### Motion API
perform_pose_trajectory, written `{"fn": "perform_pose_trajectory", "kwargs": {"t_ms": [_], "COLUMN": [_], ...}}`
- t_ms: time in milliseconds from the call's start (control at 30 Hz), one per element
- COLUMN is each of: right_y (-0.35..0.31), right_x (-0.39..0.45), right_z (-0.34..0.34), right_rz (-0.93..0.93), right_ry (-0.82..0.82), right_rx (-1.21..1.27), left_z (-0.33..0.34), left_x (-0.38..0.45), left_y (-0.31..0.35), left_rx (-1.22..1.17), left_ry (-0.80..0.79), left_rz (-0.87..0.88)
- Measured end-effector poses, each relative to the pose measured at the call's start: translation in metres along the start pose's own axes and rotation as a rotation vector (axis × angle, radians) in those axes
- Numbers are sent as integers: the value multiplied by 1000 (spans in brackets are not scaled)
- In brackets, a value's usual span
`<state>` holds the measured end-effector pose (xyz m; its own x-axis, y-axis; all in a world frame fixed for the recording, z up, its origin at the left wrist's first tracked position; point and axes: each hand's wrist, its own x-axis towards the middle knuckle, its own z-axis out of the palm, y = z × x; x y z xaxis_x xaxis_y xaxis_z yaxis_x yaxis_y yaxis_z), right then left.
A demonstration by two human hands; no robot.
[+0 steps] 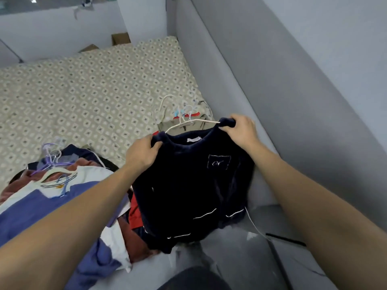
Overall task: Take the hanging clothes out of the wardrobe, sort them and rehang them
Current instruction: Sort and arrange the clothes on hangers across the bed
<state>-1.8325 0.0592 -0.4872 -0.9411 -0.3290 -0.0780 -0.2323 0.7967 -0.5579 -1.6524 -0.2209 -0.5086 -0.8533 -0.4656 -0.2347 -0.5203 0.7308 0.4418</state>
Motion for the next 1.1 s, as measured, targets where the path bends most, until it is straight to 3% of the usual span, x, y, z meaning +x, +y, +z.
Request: {"fn": "perform_pose_trajectory", "kwargs": {"t_ms": [267,500,767,1100], "right_y": [31,35,-91,-271], "right_x": [142,148,77,-47], "right_z": [69,123,201,361], "right_rz": [8,-51,-321,-500], "right_ry": [-83,-181,-397,-543], "right_rx": [-197,-267,-193,-148], "left_z": [33,61,14,-52], "left_x": [143,149,69,-36], "left_y": [-3,-35,-129,-353], "left_rx": [63,134,216,189], "left_ry": [16,-86,-74,-40], "left_rz": [-75,-77,-99,-291]}}
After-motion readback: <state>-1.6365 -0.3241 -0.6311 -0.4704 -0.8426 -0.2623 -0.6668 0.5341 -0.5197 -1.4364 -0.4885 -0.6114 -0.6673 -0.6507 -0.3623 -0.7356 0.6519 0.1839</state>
